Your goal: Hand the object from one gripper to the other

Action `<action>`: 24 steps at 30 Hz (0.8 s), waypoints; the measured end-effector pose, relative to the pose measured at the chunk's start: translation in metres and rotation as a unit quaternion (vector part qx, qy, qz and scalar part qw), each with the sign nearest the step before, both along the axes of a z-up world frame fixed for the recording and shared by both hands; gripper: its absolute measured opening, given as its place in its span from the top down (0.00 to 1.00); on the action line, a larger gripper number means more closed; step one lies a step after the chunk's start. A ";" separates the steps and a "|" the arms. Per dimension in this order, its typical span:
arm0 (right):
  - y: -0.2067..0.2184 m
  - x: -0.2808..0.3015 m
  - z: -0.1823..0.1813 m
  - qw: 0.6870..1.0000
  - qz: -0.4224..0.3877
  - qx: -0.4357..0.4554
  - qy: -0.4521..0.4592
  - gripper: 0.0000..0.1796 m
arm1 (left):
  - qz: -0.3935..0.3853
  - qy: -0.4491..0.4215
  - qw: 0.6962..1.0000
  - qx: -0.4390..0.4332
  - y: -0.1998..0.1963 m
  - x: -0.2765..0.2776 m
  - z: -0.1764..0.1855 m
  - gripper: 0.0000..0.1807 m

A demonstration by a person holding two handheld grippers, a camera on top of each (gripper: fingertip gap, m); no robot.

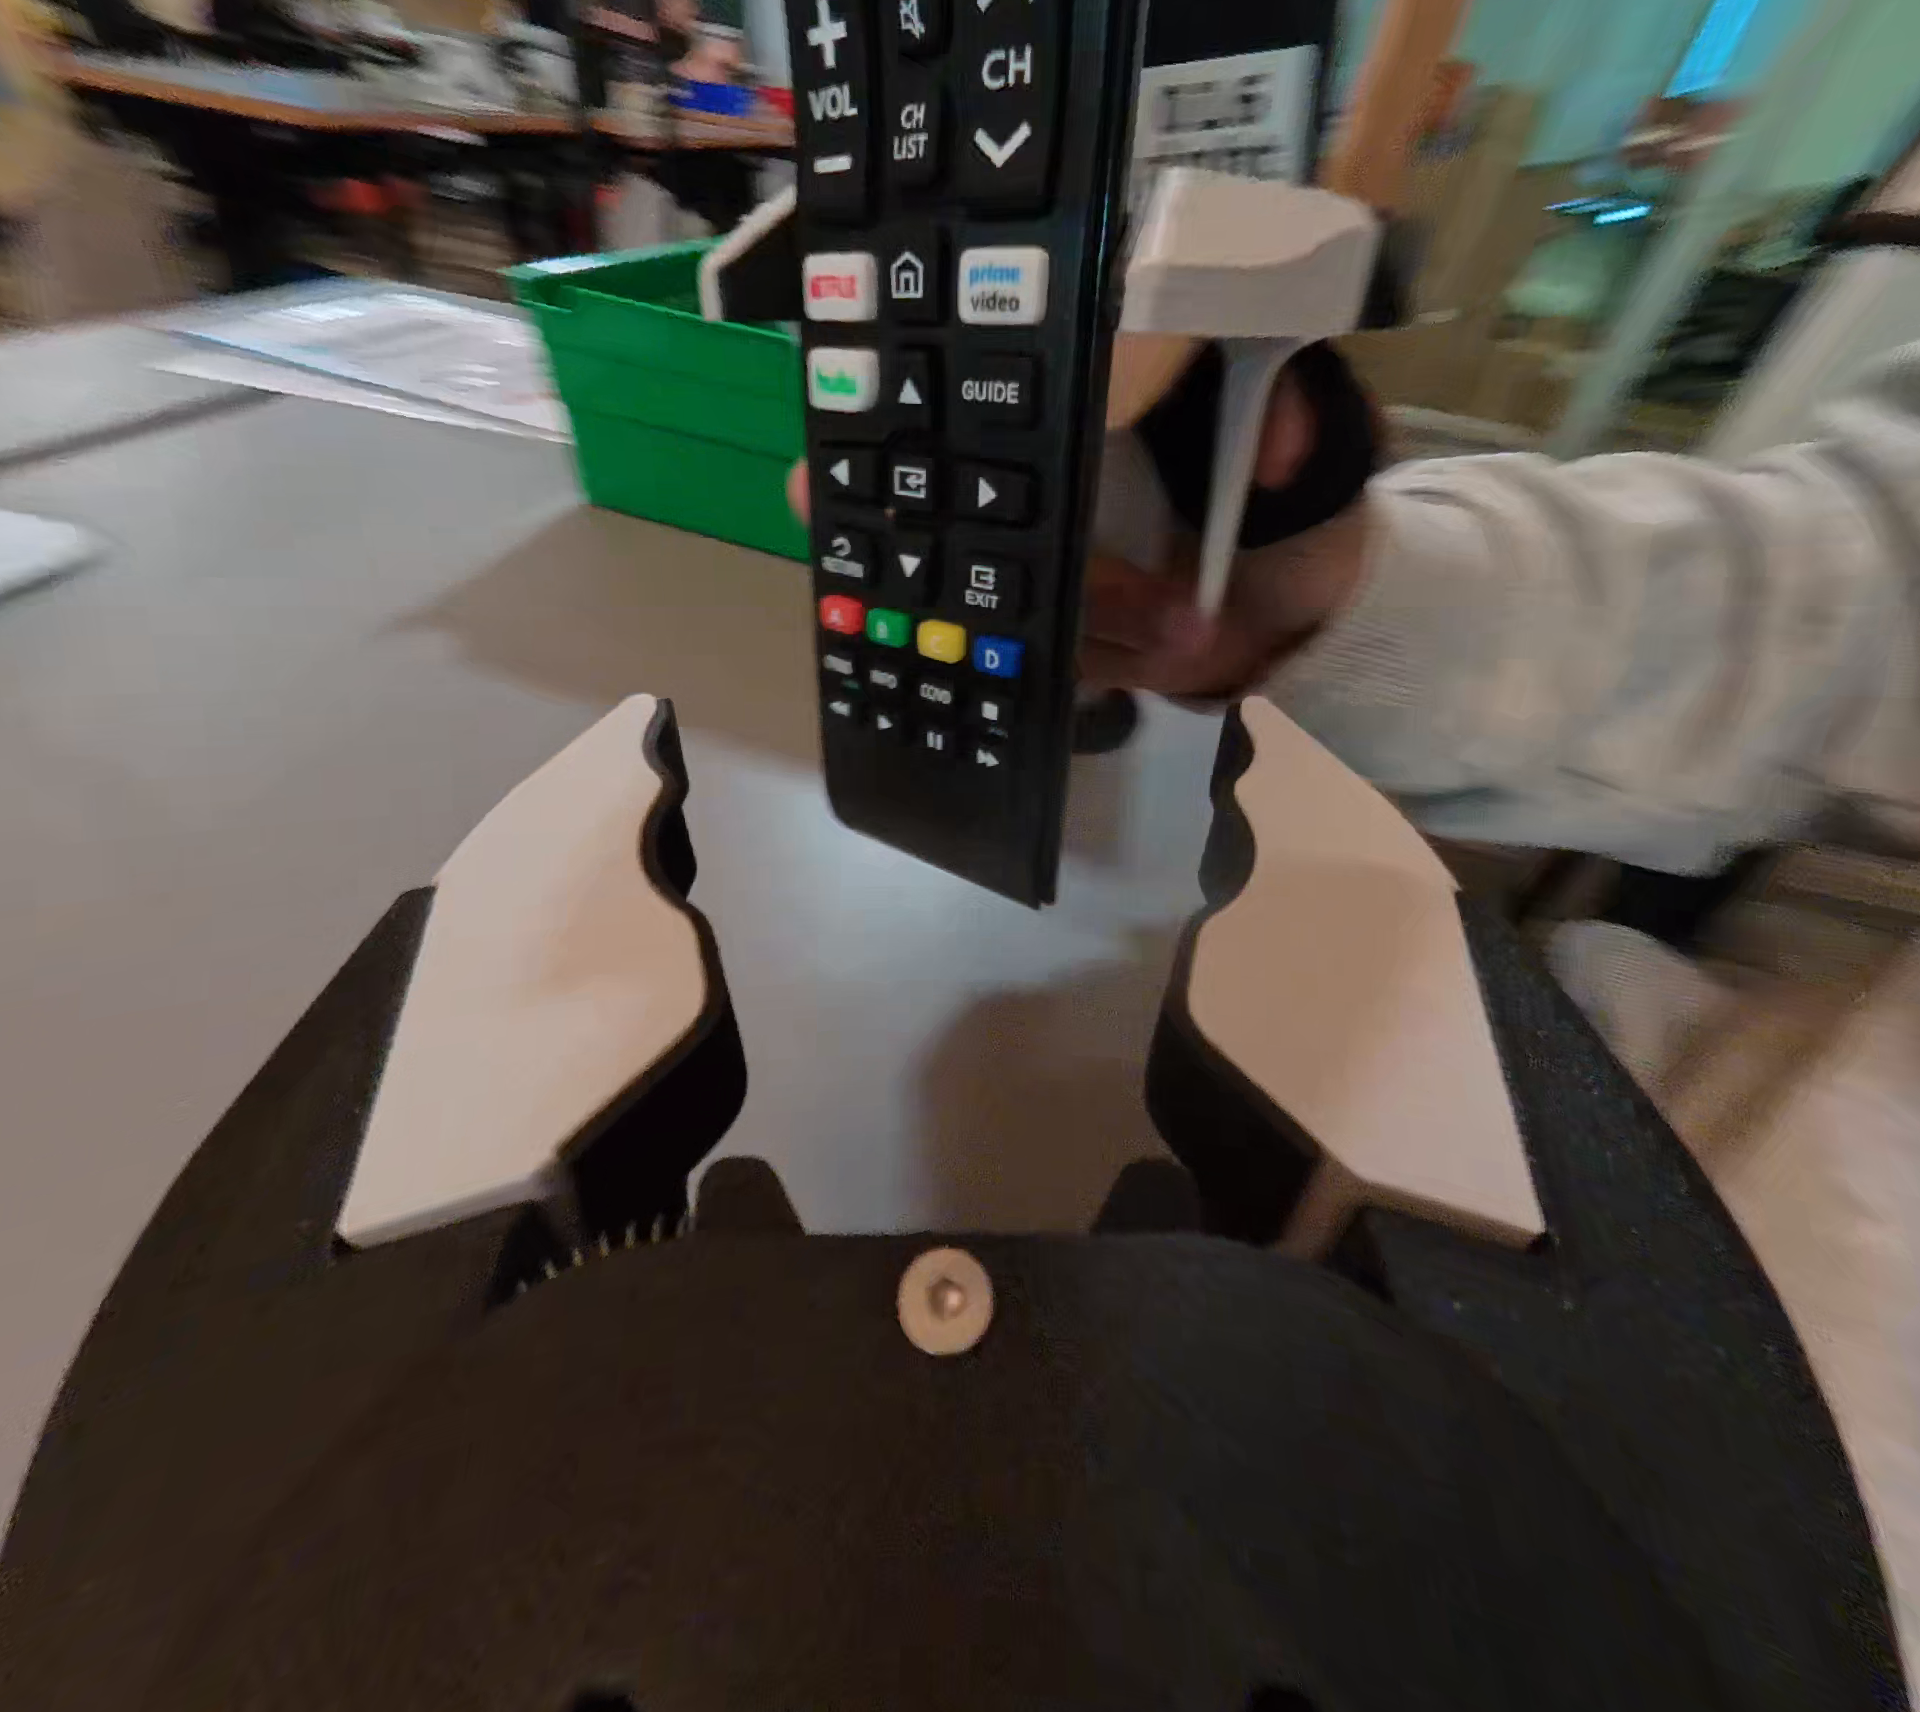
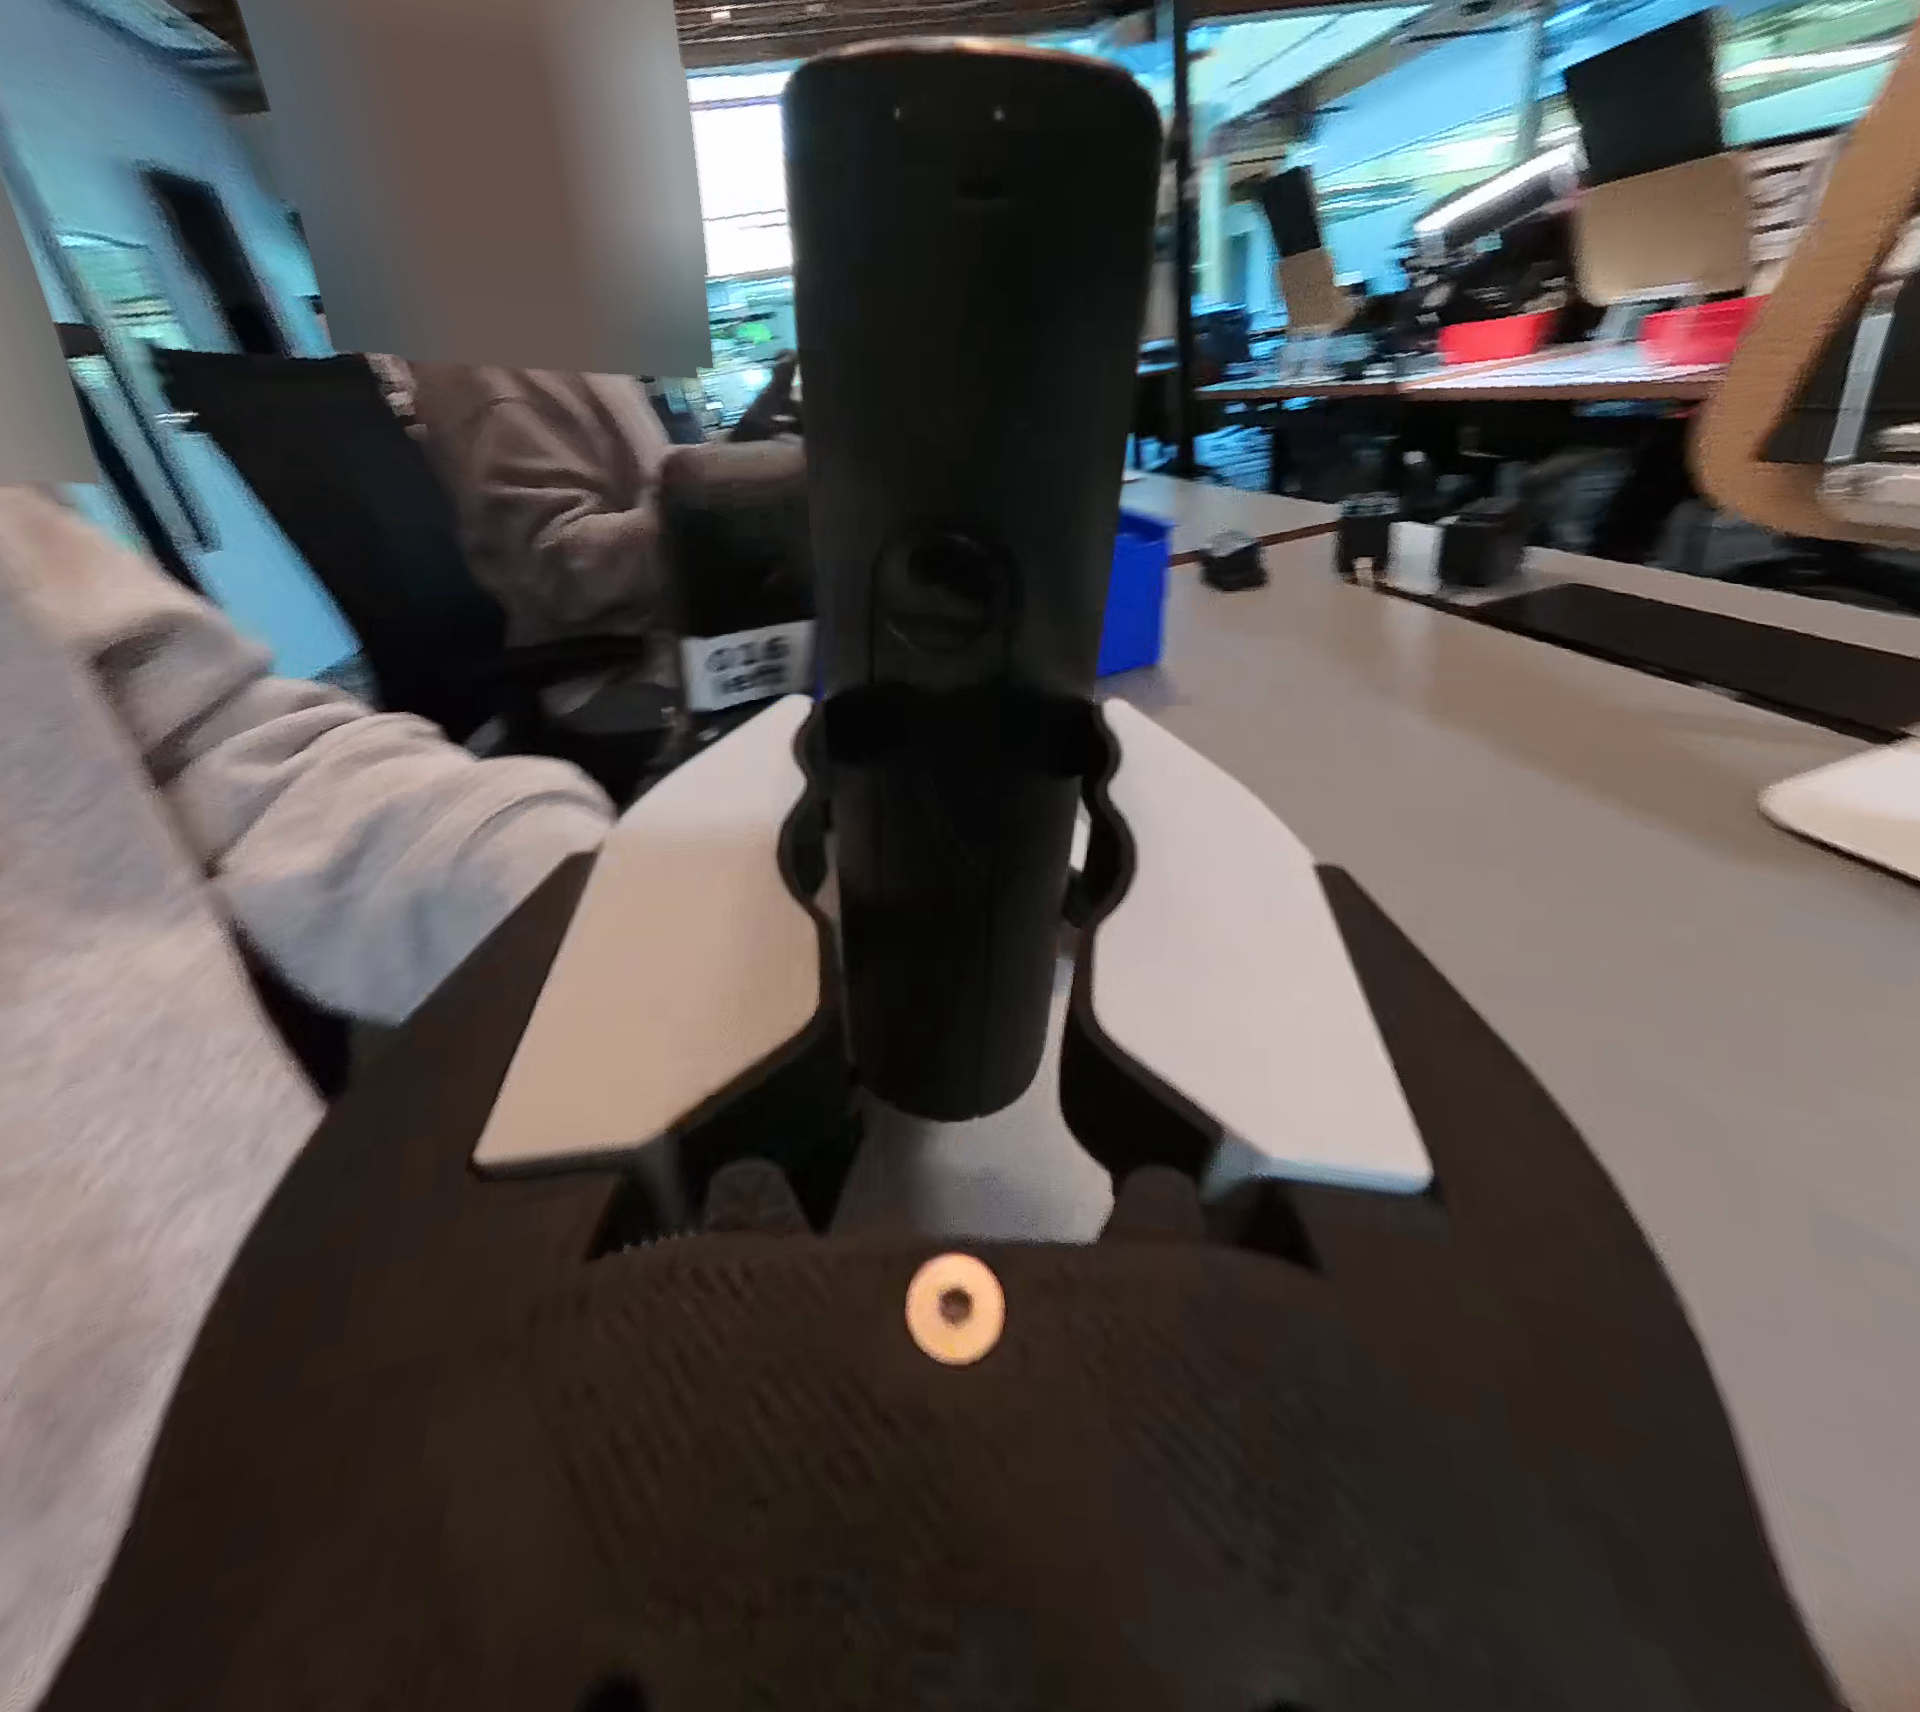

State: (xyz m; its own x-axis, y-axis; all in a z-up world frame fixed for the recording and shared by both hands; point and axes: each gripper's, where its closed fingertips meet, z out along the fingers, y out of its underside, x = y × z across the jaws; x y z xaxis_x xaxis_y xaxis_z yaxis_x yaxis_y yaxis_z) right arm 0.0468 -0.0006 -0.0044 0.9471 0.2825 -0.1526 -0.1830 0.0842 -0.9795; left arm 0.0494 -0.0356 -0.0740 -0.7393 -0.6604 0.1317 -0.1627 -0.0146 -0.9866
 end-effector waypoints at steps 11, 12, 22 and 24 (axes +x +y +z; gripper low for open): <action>-0.003 -0.031 -0.005 0.993 0.119 -0.011 0.020 0.73 | -0.202 0.112 0.968 -0.099 -0.022 -0.039 -0.003 0.53; -0.002 -0.033 -0.006 0.992 0.124 -0.012 0.021 0.73 | -0.207 0.111 0.967 -0.099 -0.023 -0.041 -0.003 0.55; -0.002 -0.037 0.000 0.990 0.135 -0.001 0.041 0.73 | -0.213 0.090 0.968 -0.095 -0.022 -0.044 0.004 0.68; -0.001 -0.031 0.002 0.992 0.115 0.006 0.044 0.73 | -0.199 0.088 0.971 -0.103 -0.018 -0.040 0.007 0.69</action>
State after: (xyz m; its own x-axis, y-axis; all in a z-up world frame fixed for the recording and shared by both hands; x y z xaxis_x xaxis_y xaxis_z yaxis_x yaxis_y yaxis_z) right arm 0.0154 -0.0015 -0.0024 0.8406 0.4919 -0.2267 -0.2830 0.0420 -0.9582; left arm 0.0093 -0.0540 -0.0674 -0.8847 -0.2727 0.3780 -0.3619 -0.1093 -0.9258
